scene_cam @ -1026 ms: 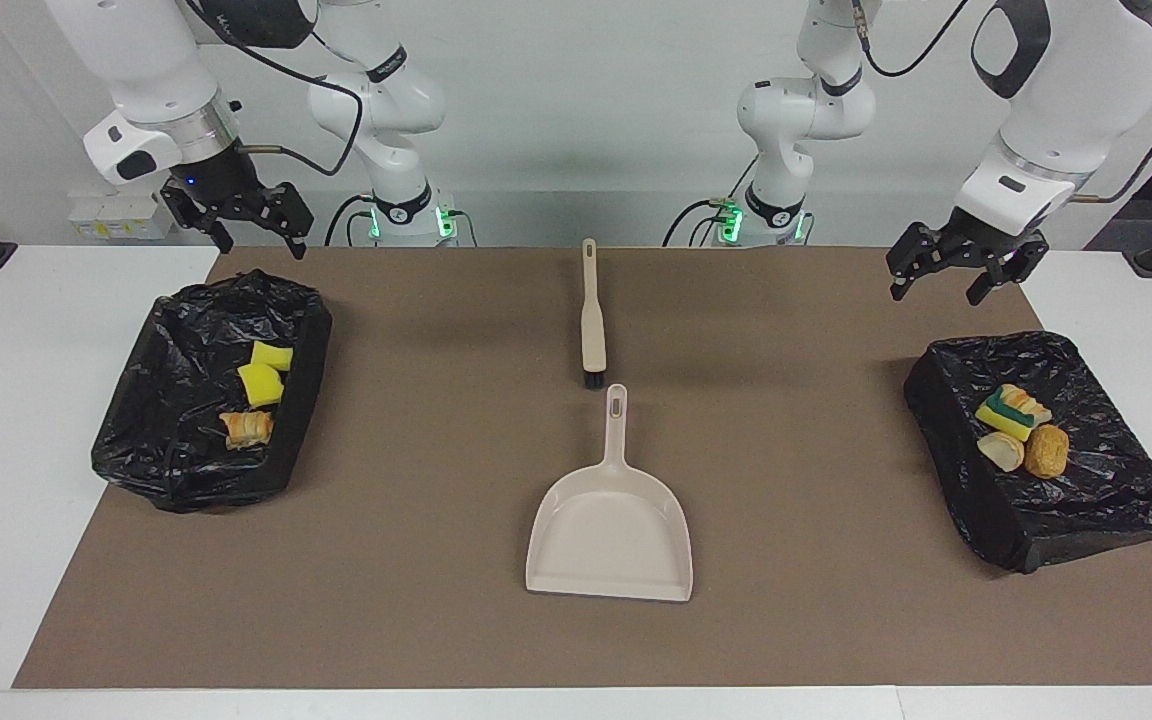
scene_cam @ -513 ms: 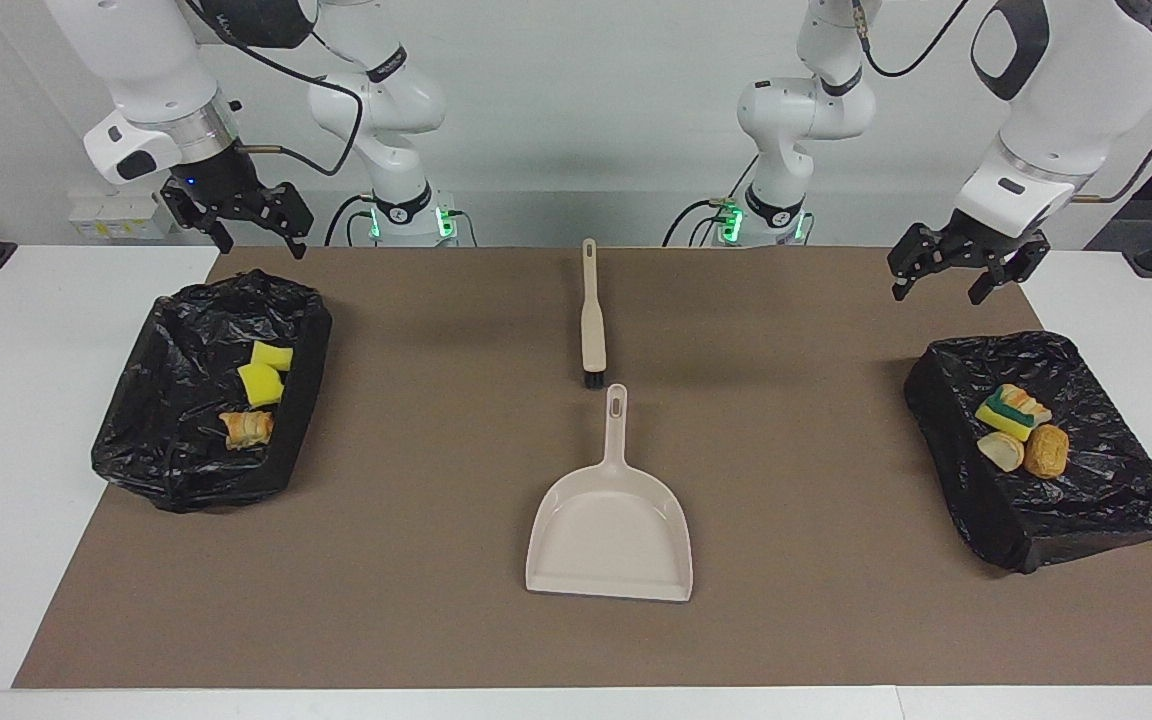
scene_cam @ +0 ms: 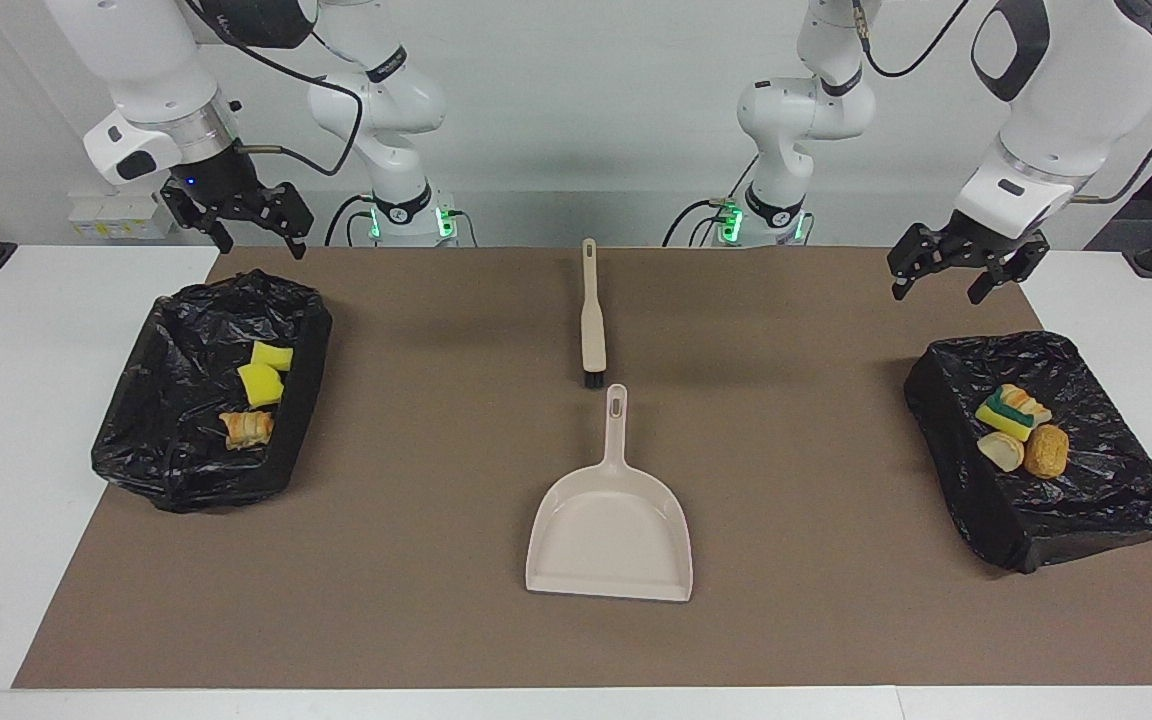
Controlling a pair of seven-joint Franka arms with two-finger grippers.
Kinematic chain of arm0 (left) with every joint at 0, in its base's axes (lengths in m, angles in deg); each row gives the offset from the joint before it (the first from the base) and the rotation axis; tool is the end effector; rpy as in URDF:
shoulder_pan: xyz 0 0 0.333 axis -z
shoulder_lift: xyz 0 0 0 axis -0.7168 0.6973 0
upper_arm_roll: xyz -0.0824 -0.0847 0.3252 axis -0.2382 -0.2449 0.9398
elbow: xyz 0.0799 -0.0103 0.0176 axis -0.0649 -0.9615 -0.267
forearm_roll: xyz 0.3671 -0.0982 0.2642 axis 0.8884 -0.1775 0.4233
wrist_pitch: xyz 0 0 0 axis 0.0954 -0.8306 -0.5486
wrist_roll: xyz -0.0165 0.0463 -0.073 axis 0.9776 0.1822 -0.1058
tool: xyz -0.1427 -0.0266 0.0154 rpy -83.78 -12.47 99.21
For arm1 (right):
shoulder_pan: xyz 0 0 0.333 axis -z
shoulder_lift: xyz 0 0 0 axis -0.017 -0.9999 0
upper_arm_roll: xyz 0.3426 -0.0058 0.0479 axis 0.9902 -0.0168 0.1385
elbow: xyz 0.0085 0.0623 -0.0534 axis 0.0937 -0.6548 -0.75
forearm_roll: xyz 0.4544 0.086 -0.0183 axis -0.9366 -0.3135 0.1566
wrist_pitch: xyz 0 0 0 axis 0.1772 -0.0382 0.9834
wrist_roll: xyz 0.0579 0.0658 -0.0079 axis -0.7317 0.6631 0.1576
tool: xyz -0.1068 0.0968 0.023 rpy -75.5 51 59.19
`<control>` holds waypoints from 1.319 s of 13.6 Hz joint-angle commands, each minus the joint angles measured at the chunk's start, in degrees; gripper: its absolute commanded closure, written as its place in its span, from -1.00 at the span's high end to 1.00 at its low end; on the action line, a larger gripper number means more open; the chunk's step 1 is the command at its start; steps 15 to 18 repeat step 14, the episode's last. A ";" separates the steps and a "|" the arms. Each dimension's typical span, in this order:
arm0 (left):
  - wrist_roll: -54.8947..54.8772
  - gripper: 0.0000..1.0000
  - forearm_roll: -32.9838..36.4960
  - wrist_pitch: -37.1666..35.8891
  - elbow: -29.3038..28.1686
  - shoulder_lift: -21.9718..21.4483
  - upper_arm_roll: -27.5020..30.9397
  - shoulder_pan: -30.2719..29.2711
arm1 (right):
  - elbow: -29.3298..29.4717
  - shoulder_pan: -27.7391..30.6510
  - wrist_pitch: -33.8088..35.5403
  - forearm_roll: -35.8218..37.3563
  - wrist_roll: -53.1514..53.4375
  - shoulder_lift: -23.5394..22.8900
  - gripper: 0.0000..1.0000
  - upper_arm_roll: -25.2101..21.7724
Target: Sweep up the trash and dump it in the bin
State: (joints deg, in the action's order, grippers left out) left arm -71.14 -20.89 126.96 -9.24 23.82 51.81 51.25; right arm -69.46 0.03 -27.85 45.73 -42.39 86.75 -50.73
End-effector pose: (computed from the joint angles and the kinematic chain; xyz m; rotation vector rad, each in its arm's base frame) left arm 0.6446 -0.0592 0.6101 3.1229 -0.1948 -0.0150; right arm 0.5901 -0.0260 0.6127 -3.1309 0.1862 0.0775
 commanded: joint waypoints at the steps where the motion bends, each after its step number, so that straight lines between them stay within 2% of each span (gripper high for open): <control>1: 0.15 1.00 0.67 -1.03 -0.34 -0.33 -0.50 -0.63 | 0.75 0.14 0.87 -0.36 -1.23 -0.23 1.00 -0.08; 18: 0.15 1.00 0.67 -2.09 -0.34 -0.41 -0.32 -0.63 | 0.75 0.06 0.87 -0.45 -1.23 -0.23 1.00 -0.08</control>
